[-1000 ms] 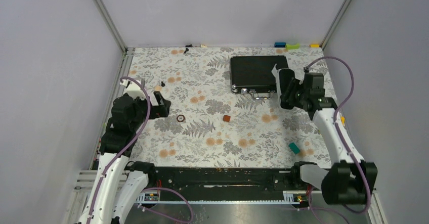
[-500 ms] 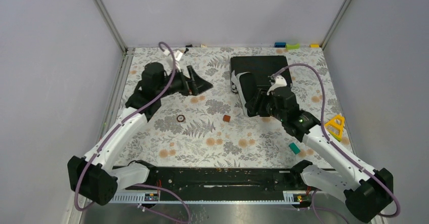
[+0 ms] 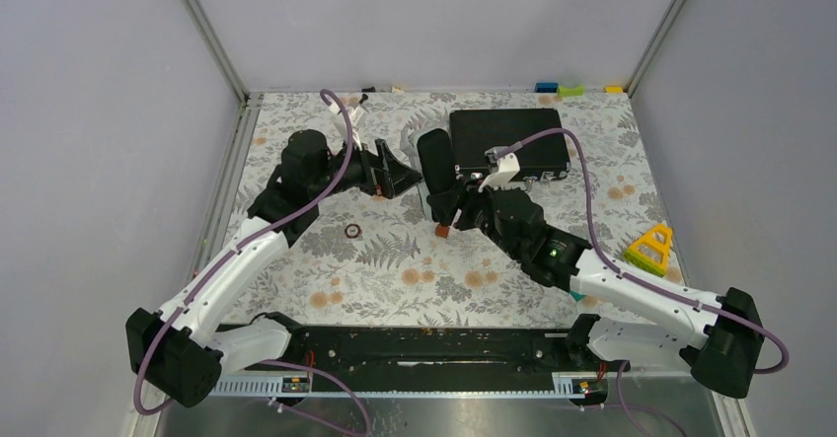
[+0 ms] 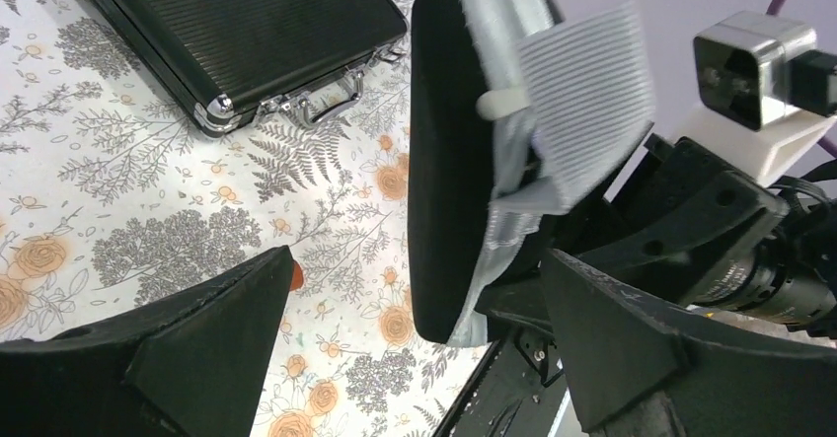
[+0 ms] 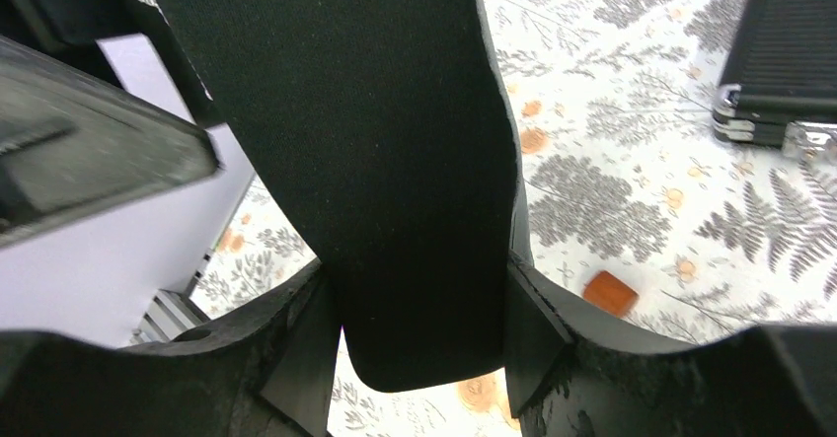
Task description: Open the umbrella
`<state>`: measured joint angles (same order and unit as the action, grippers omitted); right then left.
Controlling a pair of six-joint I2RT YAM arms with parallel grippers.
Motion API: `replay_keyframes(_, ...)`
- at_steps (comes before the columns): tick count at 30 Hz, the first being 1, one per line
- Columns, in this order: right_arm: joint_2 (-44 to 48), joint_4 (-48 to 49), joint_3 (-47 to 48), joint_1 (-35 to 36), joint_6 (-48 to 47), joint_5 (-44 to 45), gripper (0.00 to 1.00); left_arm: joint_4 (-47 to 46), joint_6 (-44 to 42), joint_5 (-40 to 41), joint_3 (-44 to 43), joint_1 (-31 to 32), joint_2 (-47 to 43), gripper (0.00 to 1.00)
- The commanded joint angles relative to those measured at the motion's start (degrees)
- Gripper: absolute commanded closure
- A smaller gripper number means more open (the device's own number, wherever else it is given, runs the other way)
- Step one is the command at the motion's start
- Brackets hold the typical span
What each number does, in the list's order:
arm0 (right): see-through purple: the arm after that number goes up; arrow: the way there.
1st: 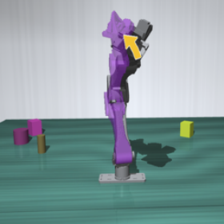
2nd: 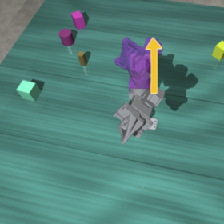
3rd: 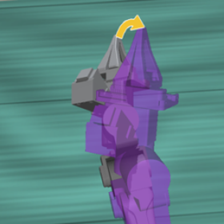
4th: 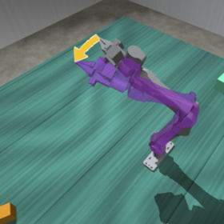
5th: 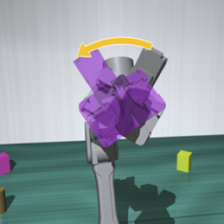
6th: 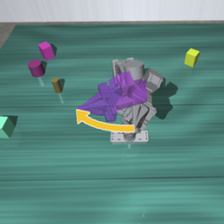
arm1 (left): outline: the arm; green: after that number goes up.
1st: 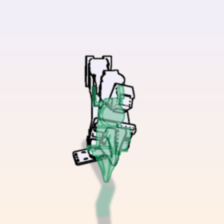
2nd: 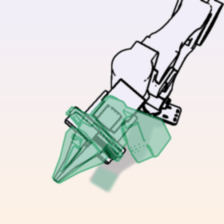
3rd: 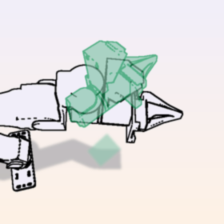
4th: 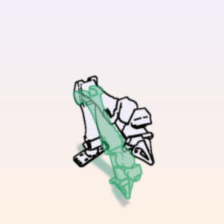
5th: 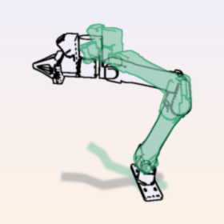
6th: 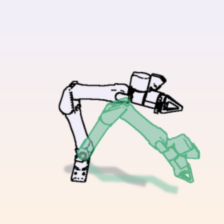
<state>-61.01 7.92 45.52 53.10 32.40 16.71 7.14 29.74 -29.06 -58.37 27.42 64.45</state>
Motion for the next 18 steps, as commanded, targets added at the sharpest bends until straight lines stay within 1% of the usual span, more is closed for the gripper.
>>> replay_keyframes(1, -0.5, 14.2, 2.2, 3.8, -0.2, 7.4, 0.81, -6.6, 1.1, -0.9, 2.7, 0.1, -2.4, 0.01)
replay_keyframes(3, -1.5, 14.3, 3.2, 5.4, -1.4, 8.5, 0.81, -6.9, 1.8, -3.4, 2.9, 0.1, -1.8, 0.01)
replay_keyframes(6, -2.8, 15.0, 4.3, 7.0, -2.8, 9.9, 0.81, -10.8, 4.7, -7.7, 3.1, 0.0, -0.4, 0.01)
replay_keyframes(10, -4.0, 17.1, 4.7, 8.7, -5.1, 10.5, 0.81, -12.5, 6.7, -8.0, 4.2, 0.1, 0.3, 0.01)
replay_keyframes(14, -4.5, 17.9, 5.0, 9.8, -6.6, 11.7, 0.80, -13.9, 6.7, -6.0, 5.3, 0.0, -1.0, 0.11)
replay_keyframes(17, -4.8, 19.4, 4.6, 10.2, -6.5, 11.7, 0.79, -15.6, 6.8, -5.0, 6.9, 0.0, -2.1, 0.25)
replay_keyframes(18, -5.0, 19.4, 4.7, 10.3, -6.4, 11.6, 0.78, -16.6, 6.9, -5.4, 7.3, 0.0, -2.4, 0.32)
